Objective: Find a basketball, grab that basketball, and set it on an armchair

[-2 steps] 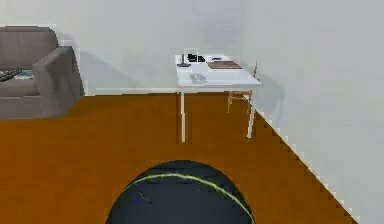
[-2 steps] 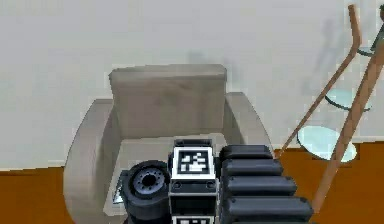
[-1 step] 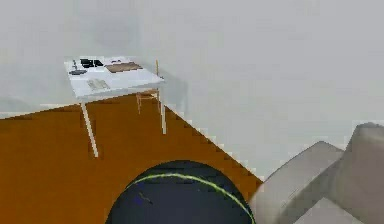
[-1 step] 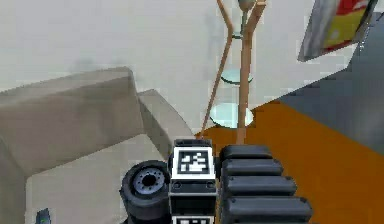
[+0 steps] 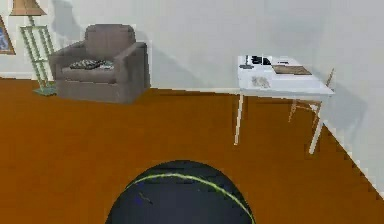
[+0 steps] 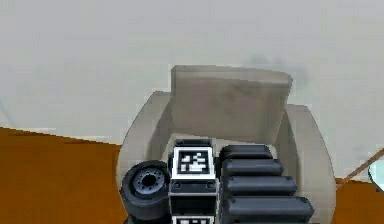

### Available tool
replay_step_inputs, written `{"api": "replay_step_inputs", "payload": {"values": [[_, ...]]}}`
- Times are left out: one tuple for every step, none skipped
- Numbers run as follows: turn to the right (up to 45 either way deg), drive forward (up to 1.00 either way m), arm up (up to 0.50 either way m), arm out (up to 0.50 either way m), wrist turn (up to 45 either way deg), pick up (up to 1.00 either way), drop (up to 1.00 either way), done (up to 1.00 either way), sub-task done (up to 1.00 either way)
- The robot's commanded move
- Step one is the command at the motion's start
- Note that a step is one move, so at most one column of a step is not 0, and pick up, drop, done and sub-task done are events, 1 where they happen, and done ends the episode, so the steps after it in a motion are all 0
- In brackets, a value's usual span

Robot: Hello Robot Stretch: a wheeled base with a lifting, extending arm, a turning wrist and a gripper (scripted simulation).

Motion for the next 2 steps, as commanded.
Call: {"api": "replay_step_inputs", "payload": {"values": [[-45.0,0.00,0.00,0.00,0.0,0.00,0.00,0.00,0.00],[-45.0,0.00,0.00,0.00,0.0,0.00,0.00,0.00,0.00]]}}
